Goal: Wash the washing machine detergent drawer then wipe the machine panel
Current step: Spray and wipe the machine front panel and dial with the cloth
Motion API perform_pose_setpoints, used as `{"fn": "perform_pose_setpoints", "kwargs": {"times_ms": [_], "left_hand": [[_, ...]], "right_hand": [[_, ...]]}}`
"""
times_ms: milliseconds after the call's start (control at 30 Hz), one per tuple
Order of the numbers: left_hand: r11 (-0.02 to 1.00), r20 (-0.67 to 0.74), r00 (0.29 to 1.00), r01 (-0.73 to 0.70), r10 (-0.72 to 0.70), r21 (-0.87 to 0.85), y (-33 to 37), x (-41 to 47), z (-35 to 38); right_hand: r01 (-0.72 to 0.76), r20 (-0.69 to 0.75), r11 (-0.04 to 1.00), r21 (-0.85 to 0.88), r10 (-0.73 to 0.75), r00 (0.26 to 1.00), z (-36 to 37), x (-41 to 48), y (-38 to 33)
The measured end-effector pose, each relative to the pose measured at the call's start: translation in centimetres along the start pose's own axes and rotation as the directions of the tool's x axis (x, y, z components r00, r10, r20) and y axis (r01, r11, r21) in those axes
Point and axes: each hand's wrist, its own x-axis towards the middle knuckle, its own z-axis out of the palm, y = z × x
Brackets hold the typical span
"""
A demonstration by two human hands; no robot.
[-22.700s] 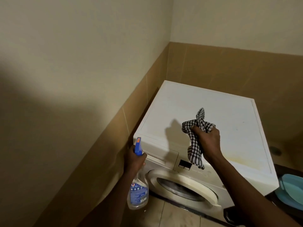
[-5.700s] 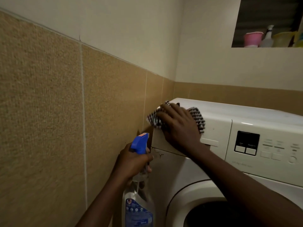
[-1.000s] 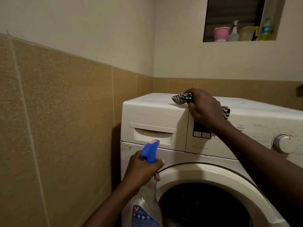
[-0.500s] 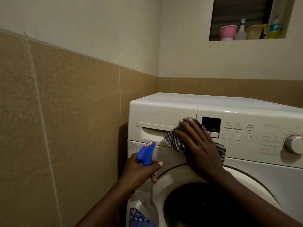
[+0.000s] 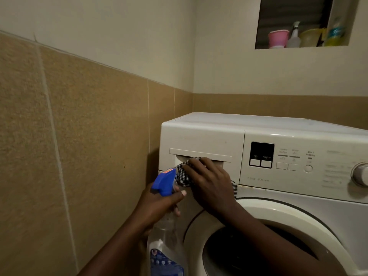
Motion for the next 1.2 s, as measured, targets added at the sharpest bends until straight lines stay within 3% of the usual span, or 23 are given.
{"fn": "perform_pose_setpoints", "kwargs": {"times_ms": [233,400,700,933,1200], "left_hand": [[0.997,0.029,0.999,0.043,-0.045,0.067,-0.6,-0.4,-1.0],[0.997,0.03,0.999,0.043,-0.045,0.066,-0.4,-0.3,-0.9],[0.999,-0.002,0.999,0.04,-0.04,0.003,-0.4,-0.4,-0.4],[0.998,0.016,0.999,0.05,-0.051,0.032,-0.5,-0.2,-1.1],[0.998,0.01,0.998,0.055,-0.055,0.038,-0.8,-0.1,-1.4]], "right_hand": [[-0.204,0.026,0.978,0.049,0.203,0.979,-1.9,-2.3,1.2],[-0.196,0.023,0.98,0.037,0.196,0.98,-1.3,-0.7,0.3],[-0.003,0.069,0.999,0.052,0.0,0.998,0.6,1.1,-1.8],[-0.248,0.061,0.968,0.025,0.246,0.967,-1.9,-1.8,0.1],[-0.218,0.103,0.976,0.019,0.215,0.971,-1.6,-0.8,-0.6]]}}
